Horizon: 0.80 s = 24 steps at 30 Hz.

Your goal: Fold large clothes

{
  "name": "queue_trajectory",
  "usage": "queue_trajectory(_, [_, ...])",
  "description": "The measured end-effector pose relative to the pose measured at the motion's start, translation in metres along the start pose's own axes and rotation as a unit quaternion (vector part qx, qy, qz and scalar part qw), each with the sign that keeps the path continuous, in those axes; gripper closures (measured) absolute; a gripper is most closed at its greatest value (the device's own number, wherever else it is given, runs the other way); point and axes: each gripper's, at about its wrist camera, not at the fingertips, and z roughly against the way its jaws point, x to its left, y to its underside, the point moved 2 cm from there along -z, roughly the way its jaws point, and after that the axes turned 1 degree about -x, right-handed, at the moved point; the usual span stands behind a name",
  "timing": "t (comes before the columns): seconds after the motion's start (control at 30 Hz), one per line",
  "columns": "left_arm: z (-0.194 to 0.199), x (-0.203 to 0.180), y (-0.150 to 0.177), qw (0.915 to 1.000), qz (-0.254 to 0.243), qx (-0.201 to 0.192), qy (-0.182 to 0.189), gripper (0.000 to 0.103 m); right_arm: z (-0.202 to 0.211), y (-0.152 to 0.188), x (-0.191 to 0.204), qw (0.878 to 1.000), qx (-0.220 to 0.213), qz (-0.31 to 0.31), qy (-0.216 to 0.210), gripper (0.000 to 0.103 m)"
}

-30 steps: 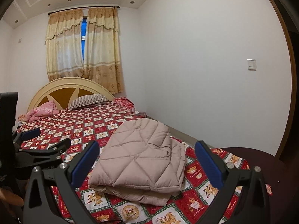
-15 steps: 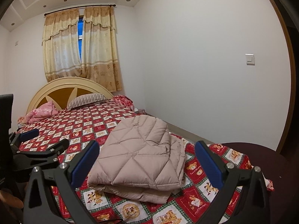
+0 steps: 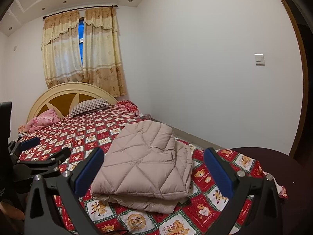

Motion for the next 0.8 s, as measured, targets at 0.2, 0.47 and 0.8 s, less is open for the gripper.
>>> queue_trajectory(0.2, [0.0,0.001,-0.001,1.0,-0.008,-0.002,-0.001,0.001,0.001,0.0,-0.001,1.0,-0.003,0.0,0.002,0.0])
queue_trajectory(0.47, [-0.004,0.006,0.0,0.9998,0.002,0.014,0.015,0.001,0.003,0.002,0.002,1.0,0.0,0.0,0.01,0.0])
queue_trajectory(0.8, [-0.009,0.014,0.002,0.9998,0.008,0.018,0.007,0.001,0.005,0.002,0.004,1.0,-0.003,0.002,0.014,0.0])
